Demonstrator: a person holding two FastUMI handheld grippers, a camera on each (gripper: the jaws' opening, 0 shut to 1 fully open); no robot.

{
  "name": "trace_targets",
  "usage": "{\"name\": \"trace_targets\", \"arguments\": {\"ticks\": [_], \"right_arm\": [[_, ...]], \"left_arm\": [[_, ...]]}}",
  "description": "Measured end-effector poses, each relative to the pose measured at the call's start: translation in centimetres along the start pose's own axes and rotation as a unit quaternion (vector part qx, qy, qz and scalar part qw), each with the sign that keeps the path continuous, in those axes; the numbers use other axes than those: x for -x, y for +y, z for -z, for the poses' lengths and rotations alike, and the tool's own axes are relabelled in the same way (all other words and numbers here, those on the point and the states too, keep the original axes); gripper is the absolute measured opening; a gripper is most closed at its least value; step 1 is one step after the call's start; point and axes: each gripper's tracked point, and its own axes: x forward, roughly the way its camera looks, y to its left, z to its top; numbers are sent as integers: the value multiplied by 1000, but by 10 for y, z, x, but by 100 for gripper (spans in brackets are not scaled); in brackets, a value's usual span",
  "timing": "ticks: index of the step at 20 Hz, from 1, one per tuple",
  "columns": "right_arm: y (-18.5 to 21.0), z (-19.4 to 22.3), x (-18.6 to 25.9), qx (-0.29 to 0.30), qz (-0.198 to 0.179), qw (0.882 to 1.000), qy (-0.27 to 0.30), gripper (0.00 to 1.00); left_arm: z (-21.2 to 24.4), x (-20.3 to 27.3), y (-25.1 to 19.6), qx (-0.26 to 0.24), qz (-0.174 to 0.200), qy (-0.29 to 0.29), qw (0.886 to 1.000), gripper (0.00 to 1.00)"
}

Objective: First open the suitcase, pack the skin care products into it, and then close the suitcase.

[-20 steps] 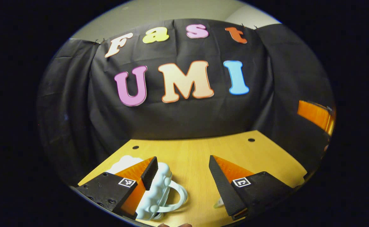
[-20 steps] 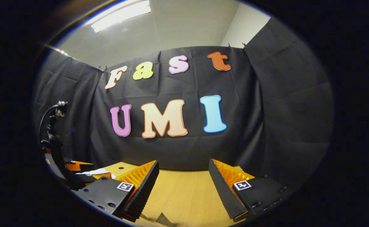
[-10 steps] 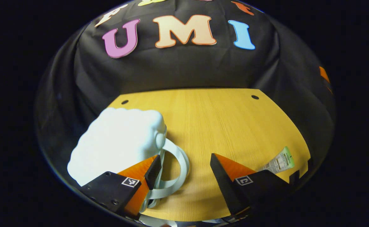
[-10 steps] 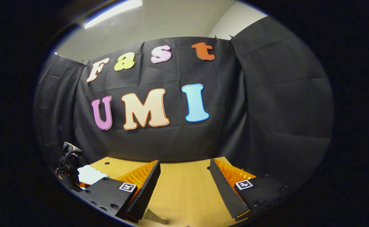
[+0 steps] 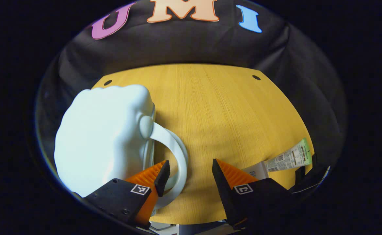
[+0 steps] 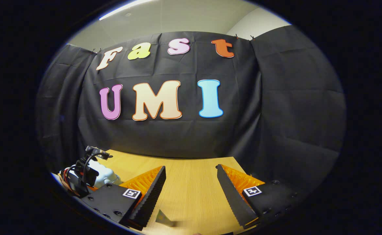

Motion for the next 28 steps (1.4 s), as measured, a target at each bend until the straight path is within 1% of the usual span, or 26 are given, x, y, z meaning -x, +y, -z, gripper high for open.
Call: {"name": "trace_targets", "arguments": {"ticks": [1,2,4,5,6,7,9,10,11,12,13,15,16,20,21,23,24,25,26,28], "right_arm": [[-2,-1,1,1,3,1000,-1,98],[-5,-2,2,3,6,1000,-3,98],[-7,0,4,6,10,1000,-3,98],[-8,0,5,6,10,1000,-2,98],[-8,2,4,4,9,1000,-1,98],[-8,2,4,4,8,1000,-1,98],[-5,4,4,2,2,1000,-1,98],[-2,6,4,2,-2,1000,-2,98],[-1,5,4,1,-7,1000,-4,98],[1,6,5,1,-11,1000,-7,98],[1,6,6,1,-16,1000,-11,98],[4,10,8,-4,-28,1000,-13,98],[8,11,10,-11,-38,999,-13,96],[30,26,14,-29,-97,995,-3,98],[32,25,15,-28,-103,994,-6,98],[34,23,17,-29,-99,995,-11,98],[39,20,18,-35,-97,995,-15,98],[45,16,19,-42,-97,994,-15,98],[54,13,20,-44,-97,994,-18,98],[66,6,23,-36,-93,995,-29,98]], "left_arm": [[5,-3,-1,14,5,13,1000,75],[8,-6,-2,25,11,24,999,73],[8,-7,11,22,-8,29,999,57],[7,-8,17,23,-13,29,999,40],[8,-6,13,29,-4,32,999,23],[5,-4,9,32,5,32,999,13],[3,1,8,19,11,35,999,10],[1,4,6,-7,14,31,999,8],[-5,7,8,-30,5,20,999,3],[-9,10,10,-43,-6,14,999,2],[-15,15,13,-47,-11,11,999,0],[-23,31,15,-22,-5,5,1000,0],[-31,40,15,-17,-6,-7,1000,0],[-63,84,33,-43,-35,-44,997,0],[-72,96,39,-46,-39,-53,997,0],[-82,113,49,-46,-42,-71,996,0],[-87,122,57,-53,-40,-78,995,0],[-92,132,65,-59,-44,-85,994,0],[-101,142,77,-68,-52,-104,991,0],[-110,163,94,-82,-60,-123,987,0]]}}
